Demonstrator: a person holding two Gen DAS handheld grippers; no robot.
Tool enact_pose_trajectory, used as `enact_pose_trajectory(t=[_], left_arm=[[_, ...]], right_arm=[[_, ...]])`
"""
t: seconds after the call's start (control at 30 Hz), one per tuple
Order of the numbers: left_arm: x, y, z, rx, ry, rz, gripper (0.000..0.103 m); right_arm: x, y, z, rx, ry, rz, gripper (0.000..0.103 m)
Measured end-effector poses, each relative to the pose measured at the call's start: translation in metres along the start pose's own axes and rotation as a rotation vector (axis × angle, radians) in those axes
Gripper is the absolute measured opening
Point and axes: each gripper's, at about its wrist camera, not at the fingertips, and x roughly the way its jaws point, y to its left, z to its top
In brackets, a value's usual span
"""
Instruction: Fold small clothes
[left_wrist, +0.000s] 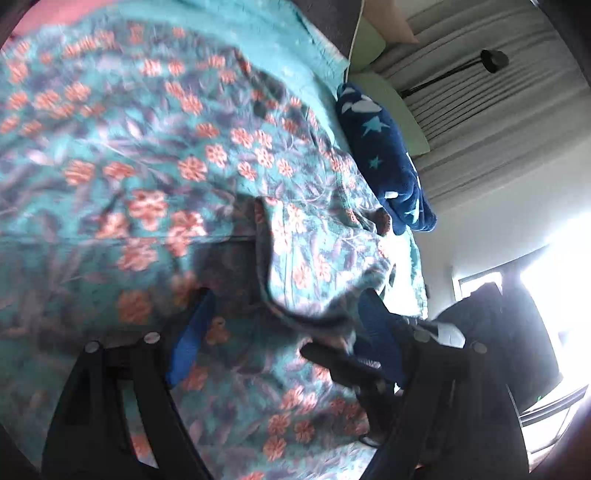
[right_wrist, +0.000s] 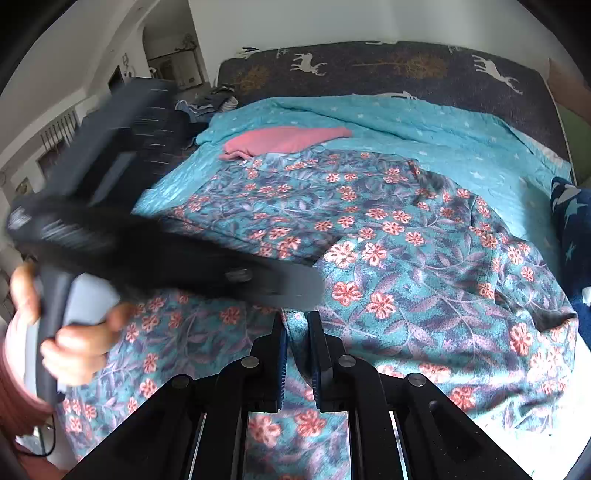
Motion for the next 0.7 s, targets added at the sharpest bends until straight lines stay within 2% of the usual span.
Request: enact_pose_trajectory(t=[0.03,0.1,0.13,0.2,0.23,0.33,0.4,0.5,0.6,0.7], left_arm=[[0.006,-0.002,0.004,0.004,0.010,-0.012,0.076],[0.013,-0.013,0.009,0.044,0.025,0.001,0.052],[0.015,-0.020,0.010,0.068,0.033,0.006,0.045],[0.017,-0.032,0.010,0.109,0.029,0.021,0.016],[0.017,-0.041,0.009,0.143,0.010,0.051,0.009],[0.008,-0.055,0.007,0.211,-0.076,0.135,0.005],[-0.001,-0.060,0.006,0.236,-0.131,0.176,0.005],[-0.023,-0.062,0.012,0.235,-0.212,0.194,0.005],[-0.050,-0.060,0.025,0.234,-0.278,0.223,0.005],[-0.072,-0.056,0.041,0.248,-0.317,0.311,0.005]], right_arm=[[-0.003,0.000,-0.001,0.004,-0.014,-0.006,0.010],[-0.007,-0.002,-0.003,0.016,-0.031,-0.001,0.010],[-0.009,-0.003,-0.004,0.021,-0.034,0.008,0.010],[-0.010,-0.005,-0.005,0.024,-0.027,0.019,0.010],[-0.010,-0.006,-0.007,0.030,-0.019,0.026,0.010],[-0.012,-0.012,-0.010,0.066,-0.003,0.042,0.019],[-0.022,-0.020,-0.014,0.101,-0.026,0.038,0.037],[-0.048,-0.040,-0.021,0.170,-0.101,-0.003,0.049],[-0.074,-0.068,-0.032,0.276,-0.166,-0.066,0.055],[-0.086,-0.096,-0.045,0.373,-0.181,-0.169,0.058]])
